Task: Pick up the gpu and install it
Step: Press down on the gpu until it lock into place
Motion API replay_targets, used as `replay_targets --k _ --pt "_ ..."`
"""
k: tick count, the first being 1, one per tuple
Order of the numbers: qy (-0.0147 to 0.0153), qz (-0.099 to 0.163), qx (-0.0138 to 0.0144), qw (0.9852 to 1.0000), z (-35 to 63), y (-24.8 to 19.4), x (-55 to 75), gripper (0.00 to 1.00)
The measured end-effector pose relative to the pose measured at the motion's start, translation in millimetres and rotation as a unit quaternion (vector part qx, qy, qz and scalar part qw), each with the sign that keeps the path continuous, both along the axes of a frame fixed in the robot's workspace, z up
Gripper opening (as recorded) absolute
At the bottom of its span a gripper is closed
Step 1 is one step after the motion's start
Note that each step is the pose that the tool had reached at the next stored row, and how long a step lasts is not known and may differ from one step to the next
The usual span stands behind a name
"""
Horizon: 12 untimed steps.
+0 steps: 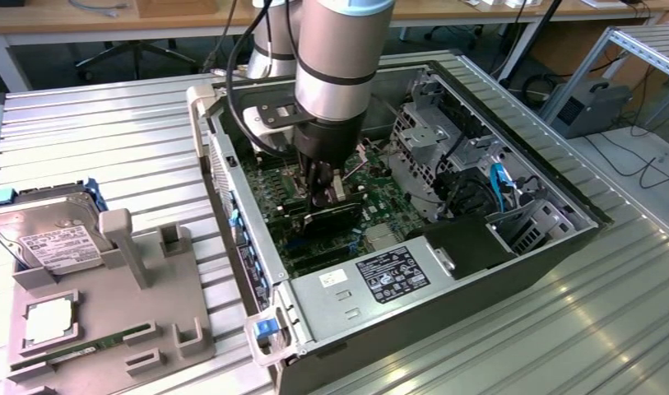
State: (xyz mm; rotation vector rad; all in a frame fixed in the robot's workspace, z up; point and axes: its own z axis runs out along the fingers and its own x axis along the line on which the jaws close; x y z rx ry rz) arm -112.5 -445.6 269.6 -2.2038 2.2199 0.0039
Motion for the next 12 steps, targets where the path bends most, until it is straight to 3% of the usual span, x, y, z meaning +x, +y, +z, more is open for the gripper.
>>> replay_targets --k 12 --pt "0.0 0.0 0.0 1.0 0.0 0.1 -1.7 0.11"
